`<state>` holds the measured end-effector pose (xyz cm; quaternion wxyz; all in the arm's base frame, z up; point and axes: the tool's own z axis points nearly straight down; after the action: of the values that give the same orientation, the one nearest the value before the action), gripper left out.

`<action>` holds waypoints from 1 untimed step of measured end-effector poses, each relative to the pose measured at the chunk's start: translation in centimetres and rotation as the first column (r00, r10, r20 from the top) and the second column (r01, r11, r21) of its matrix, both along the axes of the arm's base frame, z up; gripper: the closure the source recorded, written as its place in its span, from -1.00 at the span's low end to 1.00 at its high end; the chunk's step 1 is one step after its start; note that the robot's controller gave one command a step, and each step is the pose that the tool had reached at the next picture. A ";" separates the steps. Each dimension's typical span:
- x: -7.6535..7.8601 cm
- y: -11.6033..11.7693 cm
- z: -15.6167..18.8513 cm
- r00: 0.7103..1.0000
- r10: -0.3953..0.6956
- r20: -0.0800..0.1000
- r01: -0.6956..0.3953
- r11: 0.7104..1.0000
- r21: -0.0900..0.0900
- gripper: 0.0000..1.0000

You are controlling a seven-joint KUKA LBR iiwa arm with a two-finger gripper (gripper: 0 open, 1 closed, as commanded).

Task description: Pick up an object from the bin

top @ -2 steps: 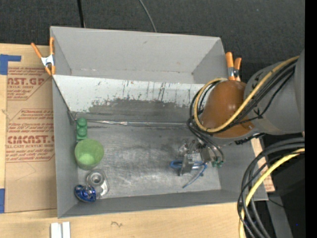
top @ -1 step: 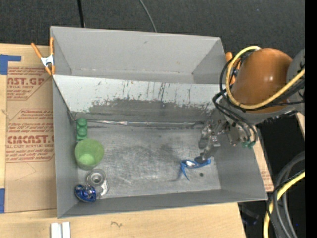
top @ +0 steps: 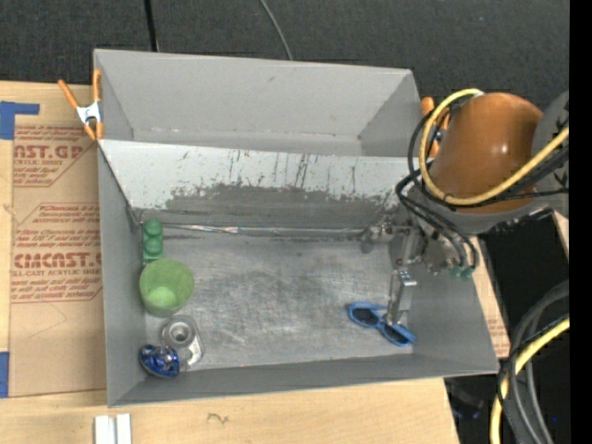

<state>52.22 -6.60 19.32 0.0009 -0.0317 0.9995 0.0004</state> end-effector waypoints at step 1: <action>-3.2 -3.8 -11.9 1.000 0.001 0.002 -0.001 1.000 0.000 -1.00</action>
Offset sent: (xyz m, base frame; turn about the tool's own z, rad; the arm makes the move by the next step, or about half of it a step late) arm -0.0325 -0.0386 -0.1161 -0.0041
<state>49.01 -10.43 7.42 0.0020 -0.0324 0.9995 0.0006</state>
